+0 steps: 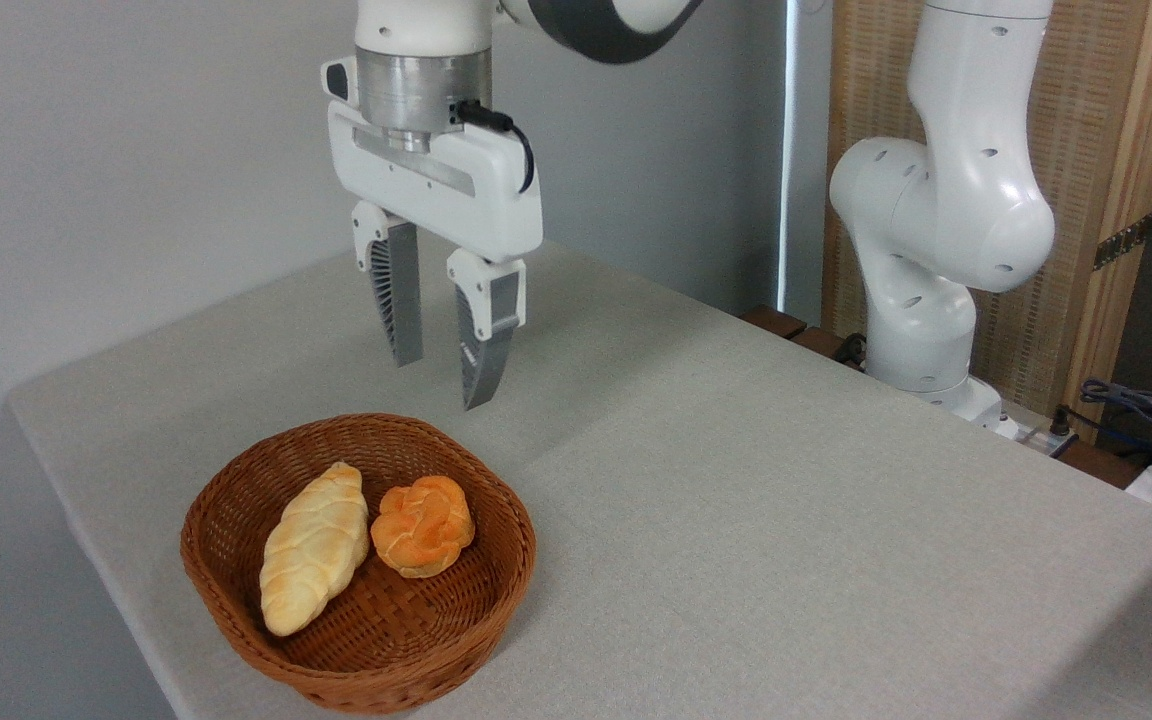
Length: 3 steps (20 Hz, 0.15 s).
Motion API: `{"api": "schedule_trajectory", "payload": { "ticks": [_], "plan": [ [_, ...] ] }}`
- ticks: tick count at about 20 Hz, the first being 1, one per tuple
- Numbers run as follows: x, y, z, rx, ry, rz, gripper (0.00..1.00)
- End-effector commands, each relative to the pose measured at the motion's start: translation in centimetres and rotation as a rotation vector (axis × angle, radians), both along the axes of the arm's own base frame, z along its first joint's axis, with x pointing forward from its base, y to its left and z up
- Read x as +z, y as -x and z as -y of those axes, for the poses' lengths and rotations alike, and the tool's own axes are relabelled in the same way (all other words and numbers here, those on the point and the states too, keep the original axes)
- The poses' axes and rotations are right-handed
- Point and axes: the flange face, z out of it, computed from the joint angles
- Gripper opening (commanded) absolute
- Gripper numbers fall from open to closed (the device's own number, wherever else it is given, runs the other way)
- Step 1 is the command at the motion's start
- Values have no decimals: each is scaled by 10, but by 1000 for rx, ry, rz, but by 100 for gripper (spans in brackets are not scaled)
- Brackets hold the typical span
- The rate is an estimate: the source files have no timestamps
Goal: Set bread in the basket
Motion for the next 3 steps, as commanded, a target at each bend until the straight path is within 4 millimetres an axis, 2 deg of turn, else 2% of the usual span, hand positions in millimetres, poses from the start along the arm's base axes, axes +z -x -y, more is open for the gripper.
{"api": "schedule_trajectory", "payload": {
  "ticks": [1, 3],
  "plan": [
    [-1, 2, -1, 22, 2, -62, 100],
    [-1, 2, -3, 20, 1, -63, 100]
  ]
}}
